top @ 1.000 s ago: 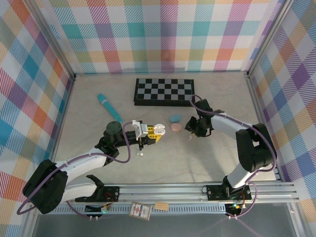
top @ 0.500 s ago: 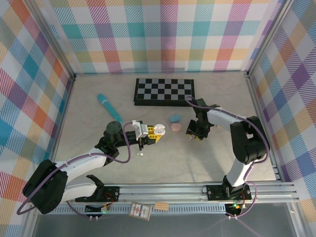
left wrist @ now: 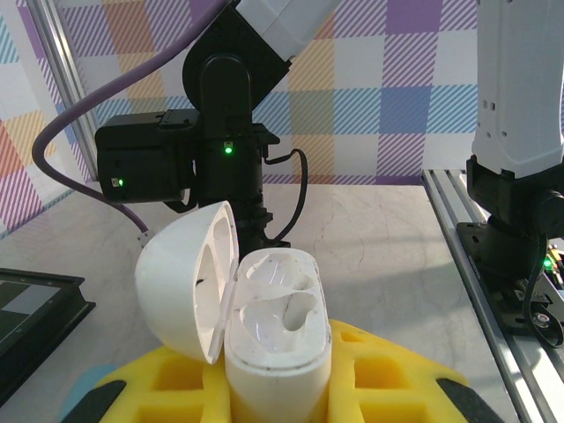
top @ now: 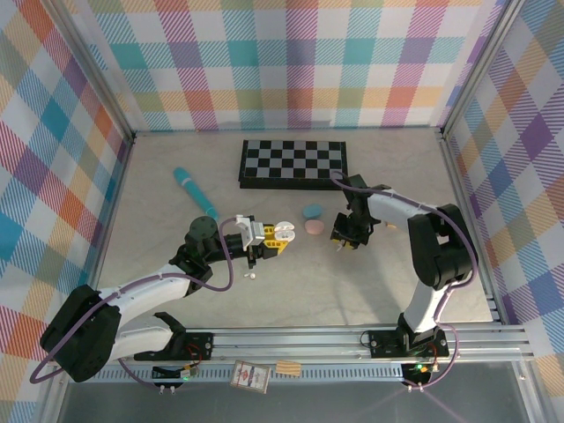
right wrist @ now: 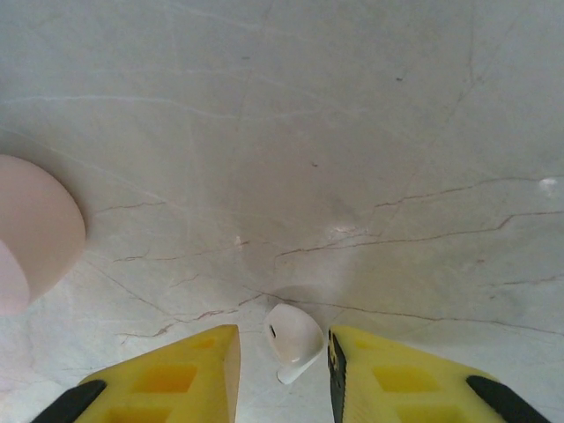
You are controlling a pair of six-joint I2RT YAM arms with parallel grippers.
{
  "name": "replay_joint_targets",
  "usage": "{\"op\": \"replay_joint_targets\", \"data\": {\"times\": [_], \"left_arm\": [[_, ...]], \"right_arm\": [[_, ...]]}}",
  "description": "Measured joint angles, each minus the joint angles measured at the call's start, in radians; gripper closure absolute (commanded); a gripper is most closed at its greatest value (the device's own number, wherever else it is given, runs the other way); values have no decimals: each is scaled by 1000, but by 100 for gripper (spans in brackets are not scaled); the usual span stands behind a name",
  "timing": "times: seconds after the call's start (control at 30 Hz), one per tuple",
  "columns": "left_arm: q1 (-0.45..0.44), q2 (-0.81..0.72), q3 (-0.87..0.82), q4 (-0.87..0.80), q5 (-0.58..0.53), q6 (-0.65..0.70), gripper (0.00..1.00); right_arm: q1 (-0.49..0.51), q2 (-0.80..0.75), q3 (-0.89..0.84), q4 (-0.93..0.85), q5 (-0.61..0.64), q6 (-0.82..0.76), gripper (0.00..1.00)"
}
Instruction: Insert the wireless bluetooth earbuds into the charging case
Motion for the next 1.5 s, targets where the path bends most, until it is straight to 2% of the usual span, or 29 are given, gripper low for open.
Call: {"op": "replay_joint_targets", "data": {"times": [0.6,0.83,1.13,1.3,1.5], "left_arm": [[0,0,0,-16,0,2,98],[0,0,0,-15,0,3,98],[0,27,5,-48,-6,4,98],[0,56,24,-68,-8,3,98],[0,132,43,-66,-23,-8,98]], "right_arm": [[-2,21,0,-3,-6,-1,75],[7,-14,-11,4,32,-31,76],[68,-212,-80,81,138,-106,76],[140,-356,-113,118,227,-173,76],[205,-522,-113,150,278,-238,76]]}}
